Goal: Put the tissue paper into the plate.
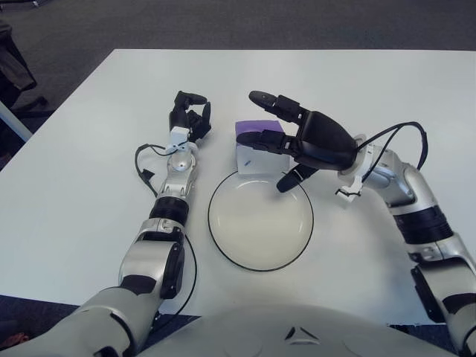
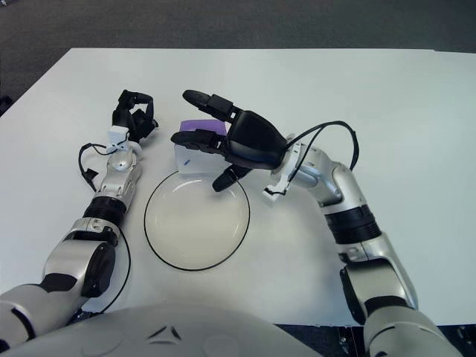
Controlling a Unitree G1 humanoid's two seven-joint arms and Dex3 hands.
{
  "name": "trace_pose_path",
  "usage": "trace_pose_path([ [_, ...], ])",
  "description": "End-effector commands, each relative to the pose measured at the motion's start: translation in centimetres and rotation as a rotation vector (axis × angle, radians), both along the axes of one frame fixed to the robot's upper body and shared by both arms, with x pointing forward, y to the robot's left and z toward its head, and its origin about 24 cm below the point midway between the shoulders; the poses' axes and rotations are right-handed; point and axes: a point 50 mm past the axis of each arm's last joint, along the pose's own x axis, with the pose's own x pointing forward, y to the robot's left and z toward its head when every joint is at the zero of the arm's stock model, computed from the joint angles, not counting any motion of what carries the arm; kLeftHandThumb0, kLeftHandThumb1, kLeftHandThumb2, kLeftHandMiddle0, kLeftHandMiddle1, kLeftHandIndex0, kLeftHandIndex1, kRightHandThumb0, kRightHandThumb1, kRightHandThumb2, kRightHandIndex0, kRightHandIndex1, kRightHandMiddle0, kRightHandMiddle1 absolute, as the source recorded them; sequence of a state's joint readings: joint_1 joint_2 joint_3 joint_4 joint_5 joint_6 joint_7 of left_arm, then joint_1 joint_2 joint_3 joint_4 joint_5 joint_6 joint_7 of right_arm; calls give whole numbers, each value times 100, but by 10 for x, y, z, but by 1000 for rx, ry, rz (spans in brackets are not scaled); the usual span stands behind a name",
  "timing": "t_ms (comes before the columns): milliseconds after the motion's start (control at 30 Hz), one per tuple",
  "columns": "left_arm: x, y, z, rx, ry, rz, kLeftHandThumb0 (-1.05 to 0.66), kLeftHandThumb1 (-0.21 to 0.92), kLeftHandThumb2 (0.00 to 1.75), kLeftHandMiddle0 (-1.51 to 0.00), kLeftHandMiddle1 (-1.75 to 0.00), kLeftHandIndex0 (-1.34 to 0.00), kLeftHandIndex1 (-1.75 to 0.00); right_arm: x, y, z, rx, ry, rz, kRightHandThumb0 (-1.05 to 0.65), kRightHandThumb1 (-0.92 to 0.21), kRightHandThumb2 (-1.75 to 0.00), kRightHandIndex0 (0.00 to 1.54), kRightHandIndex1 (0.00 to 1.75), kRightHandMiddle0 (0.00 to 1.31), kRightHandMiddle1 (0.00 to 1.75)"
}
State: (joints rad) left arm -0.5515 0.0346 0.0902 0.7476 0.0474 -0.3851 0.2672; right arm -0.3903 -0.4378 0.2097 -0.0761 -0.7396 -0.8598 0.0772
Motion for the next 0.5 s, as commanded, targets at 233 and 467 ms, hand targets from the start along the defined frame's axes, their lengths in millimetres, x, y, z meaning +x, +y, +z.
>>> trace_pose_path([
  [233, -23, -1, -45, 1, 158, 12, -37, 80, 58, -82, -175, -37, -164, -12, 9, -7, 78, 25, -46, -32, -92, -27, 67, 5, 54, 6],
  [467, -23, -2, -46, 1, 159, 16, -37, 80, 58, -81, -175, -38, -163, -12, 13, -14, 89, 55, -51, -33, -92, -26, 72, 6, 56, 6],
])
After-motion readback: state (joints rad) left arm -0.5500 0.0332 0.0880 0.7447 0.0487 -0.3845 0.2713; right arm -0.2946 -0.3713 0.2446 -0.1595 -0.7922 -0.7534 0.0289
